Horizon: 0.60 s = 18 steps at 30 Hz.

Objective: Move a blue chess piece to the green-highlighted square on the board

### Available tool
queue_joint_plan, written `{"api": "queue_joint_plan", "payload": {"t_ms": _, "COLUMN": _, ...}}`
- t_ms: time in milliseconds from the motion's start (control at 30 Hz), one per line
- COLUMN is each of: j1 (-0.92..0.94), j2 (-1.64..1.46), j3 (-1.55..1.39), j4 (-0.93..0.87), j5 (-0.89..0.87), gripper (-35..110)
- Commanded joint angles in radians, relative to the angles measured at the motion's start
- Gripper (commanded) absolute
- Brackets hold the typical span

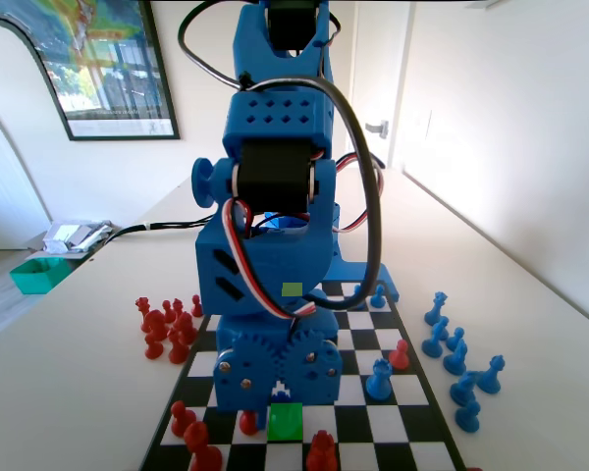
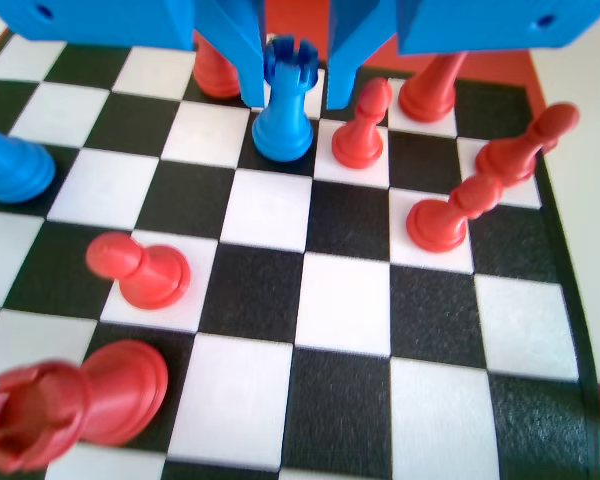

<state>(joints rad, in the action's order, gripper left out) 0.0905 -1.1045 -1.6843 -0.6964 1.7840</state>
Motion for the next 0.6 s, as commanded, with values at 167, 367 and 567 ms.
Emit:
{"api": "queue_joint_plan", "payload": {"t_ms": 167, "j1": 0.009, "j2": -0.043, "j3": -0.002, "j4": 0.006, "j5": 0.008, "gripper": 14}}
{"api": "queue_joint_plan", "payload": {"t_ms": 367, "j1": 0.002, "j2": -0.069, "j3": -0.011, "j4": 0.020, "j5": -0.011, "gripper": 15}}
{"api": "queue_joint_plan", "payload": {"t_ms": 567, "j1": -0.020, "j2": -0.109, "j3": -0.029, "j4": 0.026, "j5": -0.035, "gripper": 15}}
